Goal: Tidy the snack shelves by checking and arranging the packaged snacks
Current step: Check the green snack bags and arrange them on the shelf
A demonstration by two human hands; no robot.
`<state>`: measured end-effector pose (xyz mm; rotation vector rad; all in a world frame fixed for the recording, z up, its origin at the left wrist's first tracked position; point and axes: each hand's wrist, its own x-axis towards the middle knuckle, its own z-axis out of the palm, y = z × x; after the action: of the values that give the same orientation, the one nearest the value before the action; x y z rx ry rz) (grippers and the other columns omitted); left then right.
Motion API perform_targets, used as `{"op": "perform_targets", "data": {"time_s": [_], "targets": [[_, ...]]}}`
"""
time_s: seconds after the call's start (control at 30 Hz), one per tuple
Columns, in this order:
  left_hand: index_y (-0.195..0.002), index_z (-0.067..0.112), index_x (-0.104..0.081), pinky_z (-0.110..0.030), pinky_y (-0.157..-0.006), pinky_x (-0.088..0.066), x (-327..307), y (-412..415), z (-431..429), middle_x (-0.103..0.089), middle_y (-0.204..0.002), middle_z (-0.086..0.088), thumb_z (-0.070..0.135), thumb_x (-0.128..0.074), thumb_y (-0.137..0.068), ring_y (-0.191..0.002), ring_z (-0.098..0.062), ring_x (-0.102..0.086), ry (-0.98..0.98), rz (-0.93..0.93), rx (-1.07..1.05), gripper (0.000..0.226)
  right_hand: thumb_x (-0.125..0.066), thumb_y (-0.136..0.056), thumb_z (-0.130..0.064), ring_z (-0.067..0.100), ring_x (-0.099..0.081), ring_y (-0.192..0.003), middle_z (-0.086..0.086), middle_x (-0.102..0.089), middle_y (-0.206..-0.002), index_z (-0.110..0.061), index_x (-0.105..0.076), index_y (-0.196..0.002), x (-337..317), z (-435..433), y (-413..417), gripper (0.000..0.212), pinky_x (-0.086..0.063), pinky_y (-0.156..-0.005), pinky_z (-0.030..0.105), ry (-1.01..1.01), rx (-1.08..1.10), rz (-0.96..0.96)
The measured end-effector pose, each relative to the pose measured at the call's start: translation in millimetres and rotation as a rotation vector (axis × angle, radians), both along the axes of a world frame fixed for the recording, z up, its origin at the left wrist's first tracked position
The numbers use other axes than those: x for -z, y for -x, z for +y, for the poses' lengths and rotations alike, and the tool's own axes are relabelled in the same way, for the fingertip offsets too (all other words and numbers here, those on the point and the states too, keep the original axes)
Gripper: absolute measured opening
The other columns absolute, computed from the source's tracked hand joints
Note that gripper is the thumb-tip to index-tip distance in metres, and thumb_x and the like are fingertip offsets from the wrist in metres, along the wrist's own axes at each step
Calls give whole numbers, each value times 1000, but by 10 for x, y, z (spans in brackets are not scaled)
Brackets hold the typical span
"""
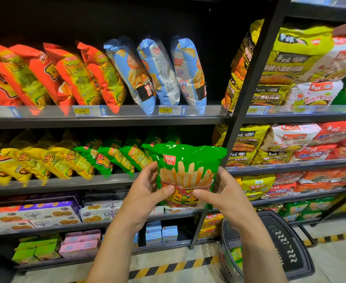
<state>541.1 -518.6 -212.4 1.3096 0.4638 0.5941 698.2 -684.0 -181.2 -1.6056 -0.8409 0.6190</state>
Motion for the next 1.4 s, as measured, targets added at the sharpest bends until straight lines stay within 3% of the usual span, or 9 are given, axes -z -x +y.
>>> {"op": "perform_targets", "data": {"time_s": [0.23, 0.4, 0.6, 0.83, 0.97, 1.07, 1.17, 1.3, 1.4], "targets": [[-133, 23, -59, -30, -89, -61, -90, -18, -63, -75, -123, 7, 27, -80, -75, -116, -14, -72, 38, 30, 24, 62, -80, -74, -37, 15, -78, -98, -4, -81, -107, -14, -67, -124, -47, -11, 38, 56, -63, -78, 30, 13, 31, 162], [-130, 16, -62, -47, -99, -58, -126, -56, -118, -78, -120, -5, 42, -78, -77, -112, -25, -75, 121, 85, -2, 61, -78, -70, -57, 30, -80, -92, 8, -82, -100, -6, -69, -115, -67, 63, 100, 68, -62, -92, 54, 80, 108, 255], [-122, 16, -64, -39, -92, -56, -169, -42, -141, -80, -111, -2, 49, -71, -81, -103, -19, -78, 122, 148, -9, 53, -76, -76, -59, 32, -80, -92, 12, -82, -97, -6, -73, -109, -68, 112, 166, 63, -59, -97, 59, 96, 130, 300], [-131, 26, -60, -38, -82, -63, -149, 4, -148, -77, -122, -3, 38, -70, -92, -109, -23, -77, 147, 97, 14, 41, -74, -84, -51, 25, -80, -93, 5, -82, -103, -13, -69, -116, -24, 139, 212, 50, -62, -93, 52, 69, 139, 255], [-139, 33, -51, -42, -92, -63, -97, -24, -118, -69, -134, 5, 42, -80, -79, -111, -14, -75, 84, 105, -125, 67, -75, -87, -54, 13, -74, -102, -1, -72, -119, -20, -56, -132, 46, 185, 211, 59, -64, -87, 40, 151, 281, 67], [-127, 46, -49, -48, -101, -59, -29, -50, -75, -66, -138, 5, 50, -84, -72, -123, -16, -68, -23, 156, -225, 66, -76, -89, -52, 8, -70, -103, -4, -67, -118, -28, -57, -130, 60, 194, 199, 51, -62, -89, 39, 178, 314, -62], [-127, 43, -44, -29, -102, -49, 16, -100, -92, -59, -134, 16, 41, -86, -82, -127, 1, -56, -158, 203, -235, 62, -71, -94, -51, 1, -71, -97, -11, -69, -116, -43, -60, -119, 37, 243, 243, 28, -62, -85, 33, 171, 167, -33], [-124, 48, -50, -10, -79, -48, 47, -169, -142, -60, -124, 27, 40, -86, -85, -105, 22, -56, -336, 261, -136, 54, -67, -76, -77, 5, -74, -101, -14, -73, -120, -41, -61, -129, 90, 334, 265, 65, -62, -93, 49, 189, 98, 15], [-131, 42, -56, -7, -86, -47, 107, -219, -139, -57, -135, 24, 29, -87, -85, -116, 20, -53, -399, 255, -45, 57, -71, -71, -80, 9, -75, -100, -10, -76, -110, -35, -64, -119, 160, 366, 200, 66, -62, -91, 51, 194, 134, 50]]}}
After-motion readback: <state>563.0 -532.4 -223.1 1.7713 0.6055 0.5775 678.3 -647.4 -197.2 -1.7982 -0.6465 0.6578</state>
